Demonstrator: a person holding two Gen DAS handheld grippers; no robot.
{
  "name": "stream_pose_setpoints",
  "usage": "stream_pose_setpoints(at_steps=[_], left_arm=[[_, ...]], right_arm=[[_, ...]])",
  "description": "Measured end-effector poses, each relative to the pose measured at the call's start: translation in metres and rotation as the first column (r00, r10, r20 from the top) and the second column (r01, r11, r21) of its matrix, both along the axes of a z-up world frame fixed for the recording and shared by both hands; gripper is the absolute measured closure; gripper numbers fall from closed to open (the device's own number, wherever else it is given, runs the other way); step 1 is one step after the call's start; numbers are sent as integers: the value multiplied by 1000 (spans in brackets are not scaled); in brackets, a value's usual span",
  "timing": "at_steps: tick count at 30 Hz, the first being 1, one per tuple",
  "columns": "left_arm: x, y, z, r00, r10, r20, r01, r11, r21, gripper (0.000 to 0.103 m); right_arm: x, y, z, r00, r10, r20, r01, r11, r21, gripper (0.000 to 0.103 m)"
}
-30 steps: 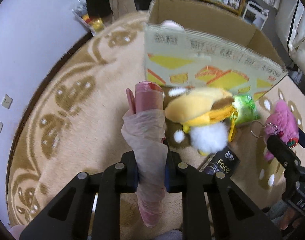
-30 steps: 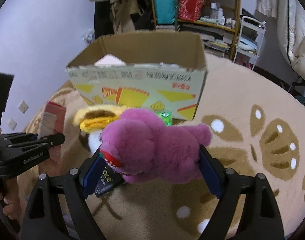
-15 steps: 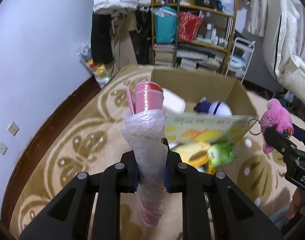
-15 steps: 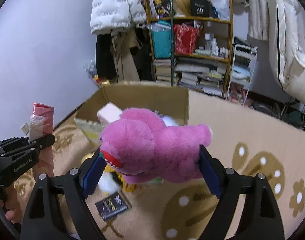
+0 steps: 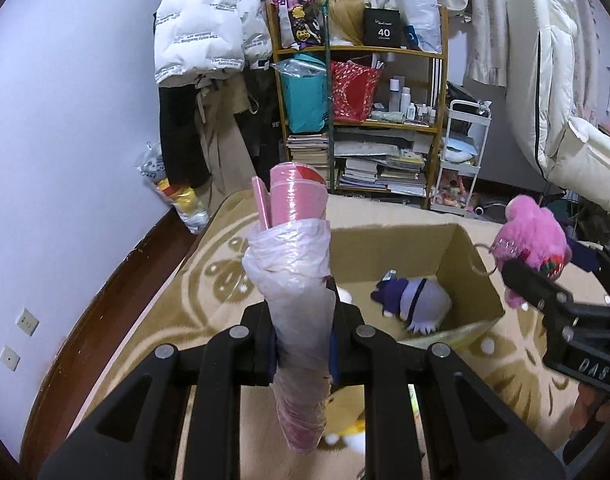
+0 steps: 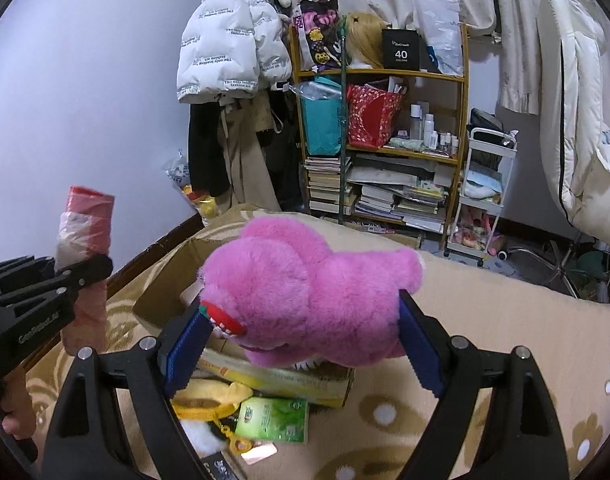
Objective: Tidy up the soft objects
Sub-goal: 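Lift both items over the box and release them inside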
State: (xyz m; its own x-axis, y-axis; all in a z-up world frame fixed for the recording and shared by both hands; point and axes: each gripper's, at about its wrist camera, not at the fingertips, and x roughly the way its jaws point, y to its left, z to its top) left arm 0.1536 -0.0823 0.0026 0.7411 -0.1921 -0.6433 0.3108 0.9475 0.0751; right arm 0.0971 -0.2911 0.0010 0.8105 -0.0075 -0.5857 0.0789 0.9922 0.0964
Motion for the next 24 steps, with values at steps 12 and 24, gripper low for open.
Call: stream_pose_setpoints(at_steps=[12,24], left_arm=[[41,-21,-56,984,39,-172,-39,999,-1,83],[60,-16,-67,975,39,-219,-44,999,-19,80]], right_arm=[[12,-7,-33,999,13,-38,-10,997,82,11],[20,-16,-50,1000,4,-29,1,985,170,11]])
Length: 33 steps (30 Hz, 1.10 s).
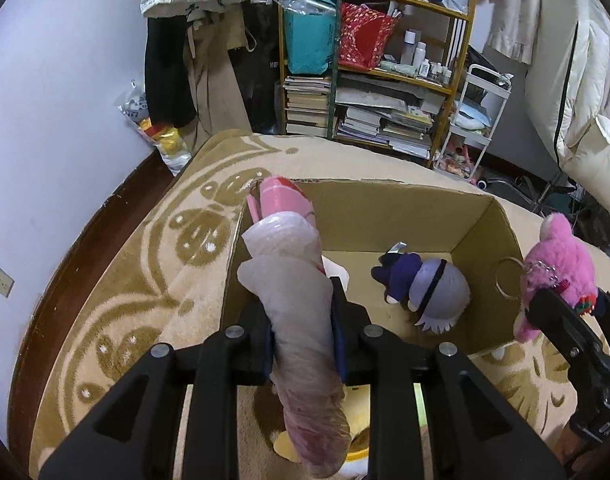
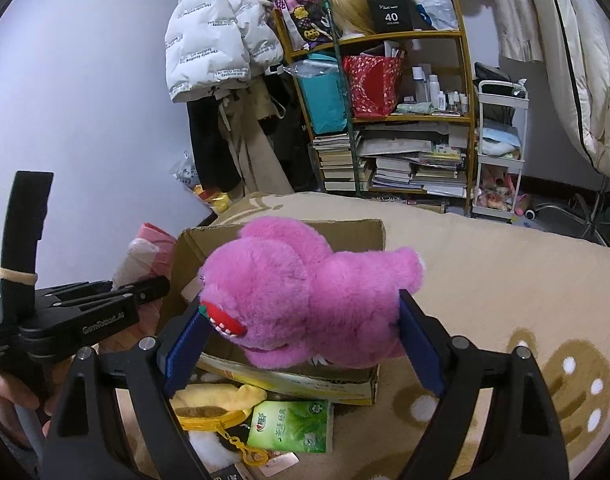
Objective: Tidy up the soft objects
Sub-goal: 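Lift both items over the box and release them inside, then move both tools back down toward the remaining items beside the box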
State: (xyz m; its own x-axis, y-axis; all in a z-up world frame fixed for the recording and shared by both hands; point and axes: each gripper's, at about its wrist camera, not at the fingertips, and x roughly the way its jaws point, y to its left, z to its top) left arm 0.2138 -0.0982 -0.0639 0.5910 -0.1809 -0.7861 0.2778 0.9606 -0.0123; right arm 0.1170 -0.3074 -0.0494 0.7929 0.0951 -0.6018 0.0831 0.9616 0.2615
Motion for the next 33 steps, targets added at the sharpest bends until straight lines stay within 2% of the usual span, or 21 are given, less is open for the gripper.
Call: stream_pose_setpoints(at_steps=[10,12,13,14,16,18,20,23,27,31,33], left_arm=[[21,-11,-5,999,-23,-30,24,999,33,78],[25,-12,-6,999,-11,-39,13,999,52,70],[25,-11,-6,999,-8,-38,10,999,50,60],[24,-9,-5,1000,-2,-30,4,999,48,44],[21,-7,-2,1000,9,4,-10,998,58,33],[19,-7,1,1000,8,18,-9,997,71,32],[19,-6,2,1000,5,11,-6,997,77,26],[15,0,6,1000,7,21,-9,997,77,20],[9,7,13,1000,3,28,-6,996,83,20],[-1,17,25,999,8,46,-12,996,92,9],[-9,23,32,998,12,61,-17,996,88,8]], right_arm=[[13,5,5,1000,24,5,-24,999,-33,11],[16,7,6,1000,27,3,-27,999,-37,10],[17,8,6,1000,28,0,-28,999,-38,10],[18,8,5,1000,29,-8,-29,999,-37,10],[20,9,3,999,41,-28,-41,999,-20,8],[22,8,1,998,47,-42,-48,999,-19,7],[22,9,2,997,52,-50,-53,998,-22,2],[20,9,6,997,53,-50,-54,998,-11,0],[15,12,13,998,47,-49,-48,999,-17,0],[6,12,23,998,42,-46,-43,999,-21,0],[-1,12,28,999,31,-41,-32,999,-21,0]])
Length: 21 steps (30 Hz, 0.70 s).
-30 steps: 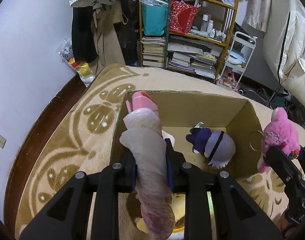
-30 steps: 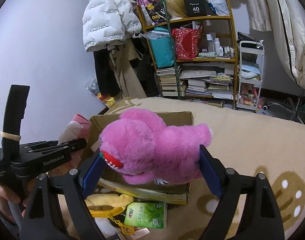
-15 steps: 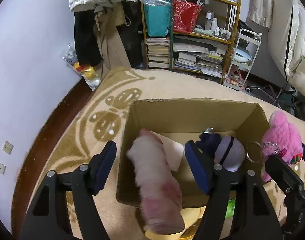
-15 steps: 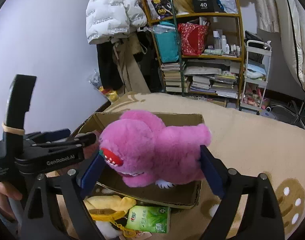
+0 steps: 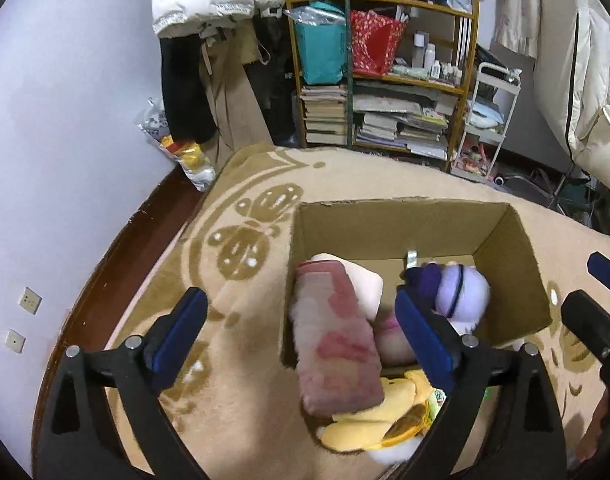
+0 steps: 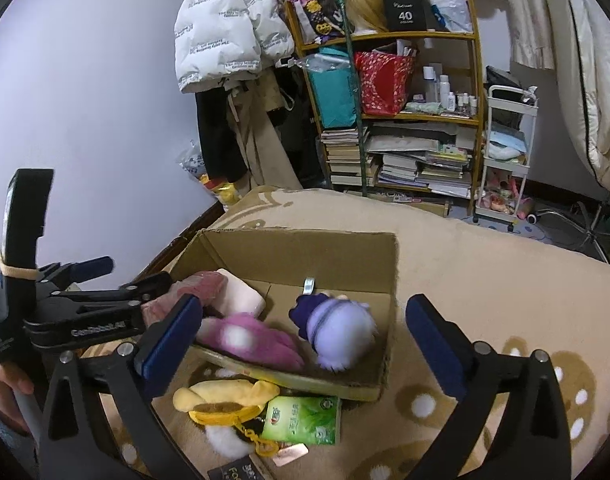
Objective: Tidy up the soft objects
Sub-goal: 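Move both tools back down toward the remaining items beside the box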
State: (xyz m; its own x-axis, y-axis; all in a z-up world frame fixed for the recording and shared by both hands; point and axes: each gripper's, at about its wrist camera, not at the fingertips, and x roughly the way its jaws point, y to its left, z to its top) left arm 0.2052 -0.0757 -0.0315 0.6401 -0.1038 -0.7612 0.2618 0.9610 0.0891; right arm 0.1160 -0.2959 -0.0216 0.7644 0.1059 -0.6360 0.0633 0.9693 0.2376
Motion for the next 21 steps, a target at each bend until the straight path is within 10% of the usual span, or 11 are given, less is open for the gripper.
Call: stream_pose_setpoints(at_steps=[21], left_arm=[[-85,41,-6,996,17,-89,-26,995,-94,4]], right_arm=[[-72,36,-7,995,33,-91,-38,998,-49,0]])
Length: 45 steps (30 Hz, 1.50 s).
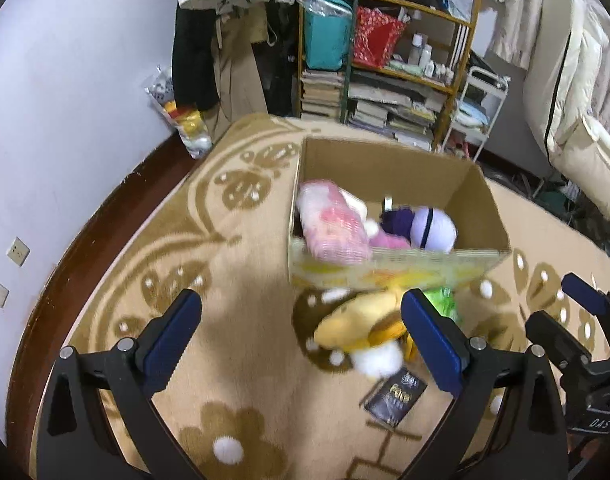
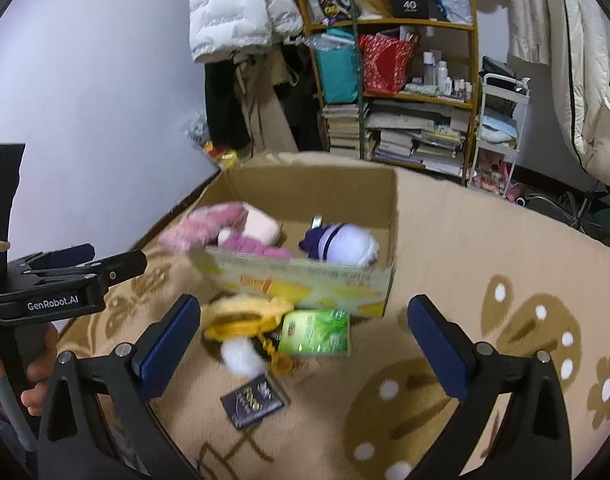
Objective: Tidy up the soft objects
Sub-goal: 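Move both tools back down toward the remaining items beside the box, then grasp the black 'Face' tissue pack with the right tool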
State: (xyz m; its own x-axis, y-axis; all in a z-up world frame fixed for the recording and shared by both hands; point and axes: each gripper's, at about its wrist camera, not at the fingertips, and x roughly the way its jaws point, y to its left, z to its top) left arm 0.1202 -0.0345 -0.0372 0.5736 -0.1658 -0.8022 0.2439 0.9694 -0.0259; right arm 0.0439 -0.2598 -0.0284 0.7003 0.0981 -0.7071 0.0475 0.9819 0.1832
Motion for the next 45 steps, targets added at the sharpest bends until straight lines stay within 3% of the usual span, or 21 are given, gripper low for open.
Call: stream_pose_setpoints(at_steps=[17,30,45], left_arm=[[-7,13,-60,988,23,-154,-19,999,29,4],[3,11,-94,965,23,-261,-13,999,42,4],[12,1,-107,953,-34,-302,20,999,-48,4]], right_arm=[[-5,34,-70,978,72,-197,-89,993,-79,0],[8,57,-110,947,139,-290,-162,985,-59,0],[22,62,-144,923,162,-349,-141,986,86,2]])
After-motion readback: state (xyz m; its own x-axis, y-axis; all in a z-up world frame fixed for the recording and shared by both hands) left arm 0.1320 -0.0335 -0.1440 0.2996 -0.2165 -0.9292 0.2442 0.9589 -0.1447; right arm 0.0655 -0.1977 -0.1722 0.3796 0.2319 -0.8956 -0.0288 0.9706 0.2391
